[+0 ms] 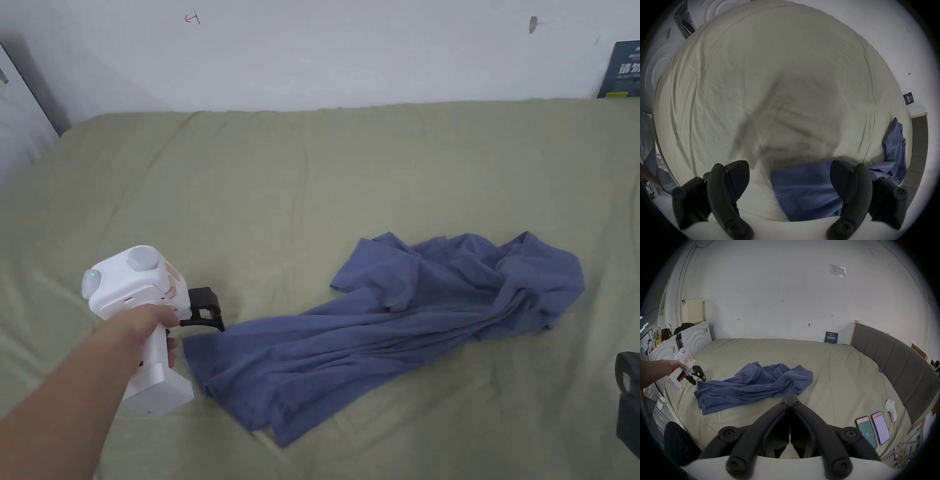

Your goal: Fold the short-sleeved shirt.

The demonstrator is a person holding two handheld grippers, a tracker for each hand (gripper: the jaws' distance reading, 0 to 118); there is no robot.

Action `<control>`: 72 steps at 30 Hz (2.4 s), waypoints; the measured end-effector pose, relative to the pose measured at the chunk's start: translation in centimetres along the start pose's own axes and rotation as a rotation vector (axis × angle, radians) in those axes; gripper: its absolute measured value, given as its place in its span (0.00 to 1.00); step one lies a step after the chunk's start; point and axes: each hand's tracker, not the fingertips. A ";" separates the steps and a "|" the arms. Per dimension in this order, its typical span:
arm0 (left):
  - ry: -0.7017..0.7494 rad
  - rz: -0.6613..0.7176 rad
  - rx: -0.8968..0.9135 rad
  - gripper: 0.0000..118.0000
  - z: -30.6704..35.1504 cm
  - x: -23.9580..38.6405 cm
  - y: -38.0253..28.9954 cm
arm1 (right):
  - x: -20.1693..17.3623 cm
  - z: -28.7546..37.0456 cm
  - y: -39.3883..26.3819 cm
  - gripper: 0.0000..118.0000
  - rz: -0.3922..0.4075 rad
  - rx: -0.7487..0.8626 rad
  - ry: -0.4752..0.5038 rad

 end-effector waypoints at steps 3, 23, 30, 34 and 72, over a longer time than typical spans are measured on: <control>-0.014 -0.007 -0.016 0.68 -0.3 0.1 -0.1 | 0.1 0.2 0.0 0.00 0.000 0.000 -0.006; -0.005 -0.098 -0.065 0.23 0.5 0.8 -1.0 | 0.6 0.7 0.3 0.00 -0.001 0.004 -0.018; -0.031 -0.129 -0.010 0.10 1.3 1.2 -2.1 | 0.5 0.7 0.7 0.00 0.018 -0.001 -0.018; -0.067 -0.155 0.058 0.10 1.7 1.3 -1.9 | 0.9 -0.6 1.8 0.00 0.037 -0.027 -0.004; -0.119 -0.261 0.325 0.10 4.8 1.4 -6.5 | 10.0 -38.4 10.3 0.86 -0.353 -0.760 -0.023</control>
